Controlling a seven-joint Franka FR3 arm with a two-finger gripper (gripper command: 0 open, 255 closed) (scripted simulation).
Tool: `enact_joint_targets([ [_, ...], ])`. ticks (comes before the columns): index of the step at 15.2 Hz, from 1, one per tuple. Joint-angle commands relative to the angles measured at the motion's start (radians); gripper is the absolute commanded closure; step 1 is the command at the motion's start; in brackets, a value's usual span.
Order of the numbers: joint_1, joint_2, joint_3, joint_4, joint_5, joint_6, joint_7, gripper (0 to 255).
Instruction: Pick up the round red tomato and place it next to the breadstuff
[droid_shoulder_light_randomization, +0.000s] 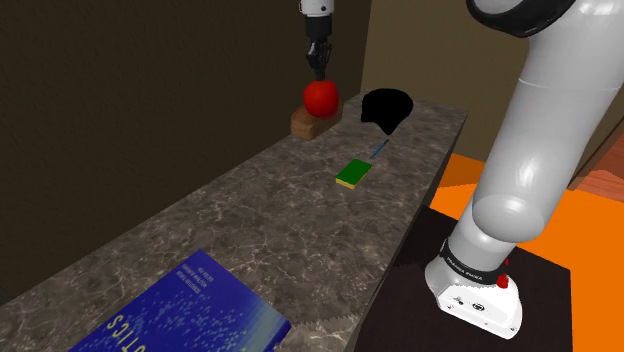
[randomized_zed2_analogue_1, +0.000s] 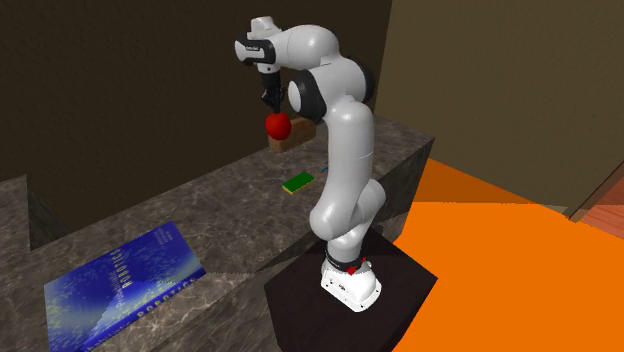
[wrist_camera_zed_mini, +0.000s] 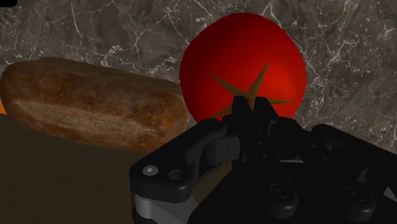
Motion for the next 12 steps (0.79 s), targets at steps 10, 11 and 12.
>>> enact_joint_targets([
  [10,0.0,-0.006,0.0,-0.155,-0.002,0.15,0.008,255],
  [11,0.0,-0.005,0.0,-0.167,-0.002,0.163,0.008,255],
  [12,0.0,-0.004,0.0,-0.179,-0.002,0.176,0.009,255],
])
